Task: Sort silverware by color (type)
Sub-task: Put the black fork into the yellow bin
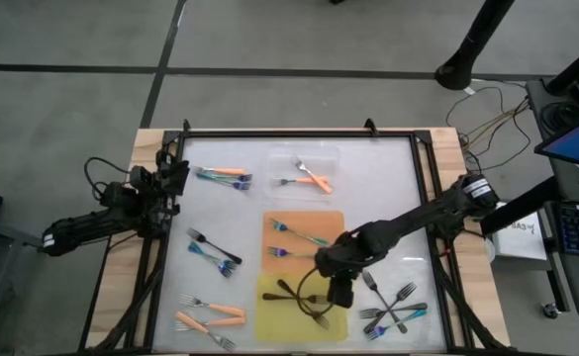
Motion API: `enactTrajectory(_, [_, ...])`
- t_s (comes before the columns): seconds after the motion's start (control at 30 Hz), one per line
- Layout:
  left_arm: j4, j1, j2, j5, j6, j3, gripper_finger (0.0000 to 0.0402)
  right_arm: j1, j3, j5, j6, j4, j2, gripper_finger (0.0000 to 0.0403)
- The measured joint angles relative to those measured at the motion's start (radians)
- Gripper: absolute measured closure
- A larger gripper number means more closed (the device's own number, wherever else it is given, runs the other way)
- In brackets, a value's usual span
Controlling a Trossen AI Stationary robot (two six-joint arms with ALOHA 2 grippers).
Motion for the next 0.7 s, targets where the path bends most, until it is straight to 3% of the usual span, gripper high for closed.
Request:
enactTrajectory(0.27, [-0.005, 0.0, 0.0, 0.0, 0.0, 0.0, 0.0327, 0.093, -0.059, 0.174, 0.219, -0.109, -0.114, 0.0278])
enactTrajectory(0.47, [-0.008, 0.0, 0.0, 0.0, 0.0, 0.0, 0.0327, 0.214, -0.175, 0.14, 0.403, -0.112, -0.167, 0.0278])
enactTrajectory(0.7, [-0.008, 0.0, 0.0, 0.0, 0.0, 0.0, 0.0327, 0.344, -0.276, 0.108, 0.487, -0.051, -0.175, 0.029])
